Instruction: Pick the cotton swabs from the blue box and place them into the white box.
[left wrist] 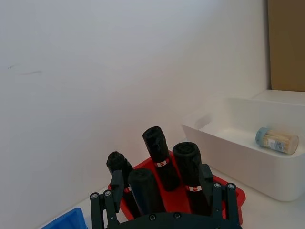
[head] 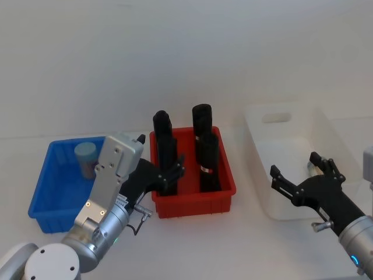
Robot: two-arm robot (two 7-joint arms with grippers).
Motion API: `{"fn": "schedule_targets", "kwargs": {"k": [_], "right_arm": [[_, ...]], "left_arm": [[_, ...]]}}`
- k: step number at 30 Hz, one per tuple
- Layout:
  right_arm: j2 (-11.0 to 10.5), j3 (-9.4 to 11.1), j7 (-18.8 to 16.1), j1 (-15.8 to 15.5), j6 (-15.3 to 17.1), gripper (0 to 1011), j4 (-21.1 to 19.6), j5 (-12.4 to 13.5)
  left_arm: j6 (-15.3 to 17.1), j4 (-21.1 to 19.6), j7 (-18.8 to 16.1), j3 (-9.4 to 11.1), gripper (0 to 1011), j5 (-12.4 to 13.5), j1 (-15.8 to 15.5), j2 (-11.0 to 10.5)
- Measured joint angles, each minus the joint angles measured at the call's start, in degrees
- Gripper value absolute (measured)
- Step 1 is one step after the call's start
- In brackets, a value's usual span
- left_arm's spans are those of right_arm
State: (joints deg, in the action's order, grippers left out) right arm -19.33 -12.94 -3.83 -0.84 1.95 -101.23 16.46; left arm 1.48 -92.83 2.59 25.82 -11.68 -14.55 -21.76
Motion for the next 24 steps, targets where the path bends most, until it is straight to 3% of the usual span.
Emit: {"fn": "schedule_targets", "kwargs": {"k": [7,24], "right_arm": [[0.00,0.00,0.00,0.00,0.00,1002,0.00,0.00],[0.00,0.00,0.00,0.00,0.00,1001,0.00,0.00]], "left_arm": [[-0.69,-0.39,-1.88,0.24,1004,0.23,0.95,-0.16],[-0.71,-0.39,-1.97,0.20,1004,0.21,0.96,-0.13]]}}
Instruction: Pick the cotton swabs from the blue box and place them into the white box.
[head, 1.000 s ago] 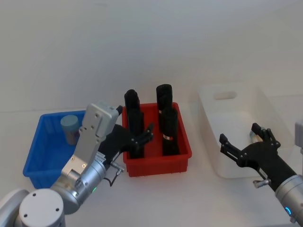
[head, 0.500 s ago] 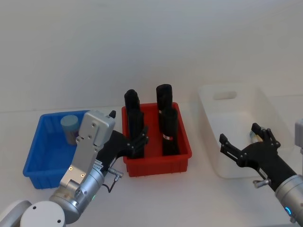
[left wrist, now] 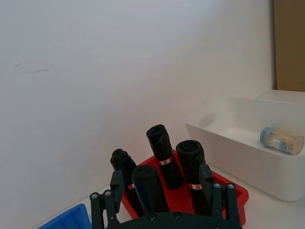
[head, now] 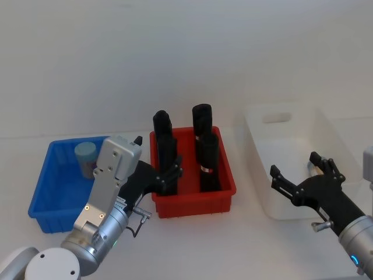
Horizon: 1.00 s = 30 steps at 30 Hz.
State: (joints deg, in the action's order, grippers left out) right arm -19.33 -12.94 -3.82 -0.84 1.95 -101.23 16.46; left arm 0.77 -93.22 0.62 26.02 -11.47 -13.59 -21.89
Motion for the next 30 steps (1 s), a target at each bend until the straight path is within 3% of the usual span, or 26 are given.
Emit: {"fn": "schedule_targets", "kwargs": {"k": [6,16,30], "right_arm": [[0.03,0.01,-0.07,0.06,0.00,1001,0.07,-0.17],[0.82,-0.25,-1.85,2.06,0.11,1001,2.66,-2.55],[3.78,-0.73,-8.66,9.75,-1.99,1002,13.44,-5.24]], "left_arm": [[0.01,0.03,0.00,0.00,1004,-0.02,0.00,0.00],[0.03,0.05,0.01,0.00,1004,-0.02,0.00,0.00],[0.02,0.05,0.01,0.00,1004,-0.02,0.00,0.00]]}}
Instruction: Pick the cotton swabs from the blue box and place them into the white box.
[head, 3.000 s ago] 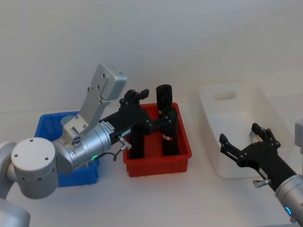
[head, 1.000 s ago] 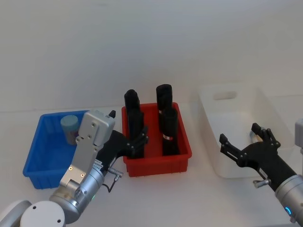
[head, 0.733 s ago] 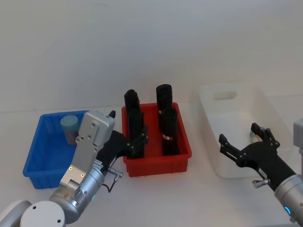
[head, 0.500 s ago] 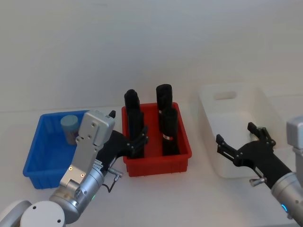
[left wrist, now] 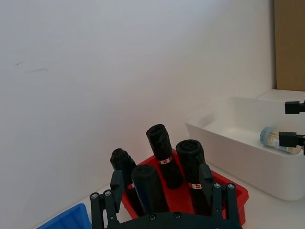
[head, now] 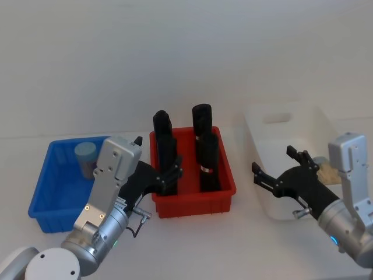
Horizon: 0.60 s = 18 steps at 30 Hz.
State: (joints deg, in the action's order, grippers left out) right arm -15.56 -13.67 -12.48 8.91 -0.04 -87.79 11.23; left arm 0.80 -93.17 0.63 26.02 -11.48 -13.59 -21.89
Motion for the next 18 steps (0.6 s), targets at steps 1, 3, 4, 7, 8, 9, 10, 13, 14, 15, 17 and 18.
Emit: {"fn": "schedule_targets", "kwargs": {"k": [1,3,4,7,8,9,10,13,14,15,17,18], "right_arm": [[0.18,-0.02,-0.40,0.47,-0.18,1002,0.66,-0.08],[0.77,-0.11,-1.74,1.97,-0.94,1001,2.77,-0.40],[0.97,-0.14,-2.33,2.48,-1.16,1001,3.50,-0.48],[1.79,-0.27,-4.22,4.77,-2.20,1002,6.75,-0.82],[2.24,-0.34,-5.04,5.98,-2.69,1002,8.53,-0.93],[2.24,-0.34,-5.04,5.98,-2.69,1002,8.53,-0.93],[2.43,-0.38,-5.61,6.49,-3.02,1001,9.27,-0.99],[3.27,-0.50,-7.29,8.77,-4.05,1002,12.49,-1.16],[3.63,-0.58,-8.08,9.79,-4.49,1001,13.98,-1.21],[3.84,-0.62,-8.49,10.32,-4.72,1002,14.75,-1.23],[4.43,-0.75,-9.89,11.95,-5.55,1001,17.15,-1.30],[4.62,-0.81,-10.15,12.40,-5.70,1002,17.85,-1.31]], "left_arm": [[0.00,0.00,0.00,0.00,1004,0.00,0.00,0.00],[0.00,0.00,0.00,0.00,1004,0.00,0.00,0.00],[0.00,0.00,0.00,0.00,1004,0.00,0.00,0.00],[0.00,0.00,0.00,0.00,1004,0.00,0.00,0.00],[0.00,0.00,0.00,0.00,1004,0.00,0.00,0.00],[0.00,0.00,0.00,0.00,1004,0.00,0.00,0.00],[0.00,0.00,0.00,0.00,1004,0.00,0.00,0.00],[0.00,0.00,0.00,0.00,1004,0.00,0.00,0.00],[0.00,0.00,0.00,0.00,1004,0.00,0.00,0.00],[0.00,0.00,0.00,0.00,1004,0.00,0.00,0.00],[0.00,0.00,0.00,0.00,1004,0.00,0.00,0.00],[0.00,0.00,0.00,0.00,1004,0.00,0.00,0.00]]}}
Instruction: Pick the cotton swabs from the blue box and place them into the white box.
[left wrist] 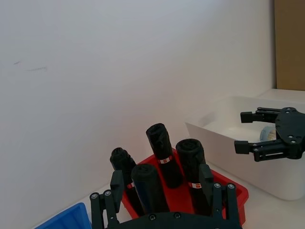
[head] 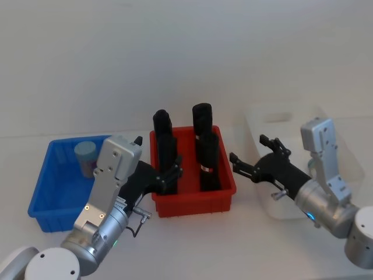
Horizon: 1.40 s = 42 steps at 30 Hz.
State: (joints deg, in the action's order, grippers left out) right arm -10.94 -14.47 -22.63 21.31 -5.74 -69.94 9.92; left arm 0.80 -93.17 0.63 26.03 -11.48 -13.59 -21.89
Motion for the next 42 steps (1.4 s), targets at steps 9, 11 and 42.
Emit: {"fn": "schedule_targets", "kwargs": {"k": [9,11,42], "right_arm": [[2.14,-0.74,-4.56,5.41,-2.38,1001,8.17,-0.07],[2.62,-0.97,-5.57,6.58,-2.84,1002,9.98,-0.08],[7.32,-3.36,-9.92,17.79,-7.68,1002,29.31,-2.49]], "left_arm": [[0.00,0.00,0.00,0.00,1004,0.00,0.00,0.00],[0.00,0.00,0.00,0.00,1004,0.00,0.00,0.00],[0.00,0.00,0.00,0.00,1004,0.00,0.00,0.00]]}}
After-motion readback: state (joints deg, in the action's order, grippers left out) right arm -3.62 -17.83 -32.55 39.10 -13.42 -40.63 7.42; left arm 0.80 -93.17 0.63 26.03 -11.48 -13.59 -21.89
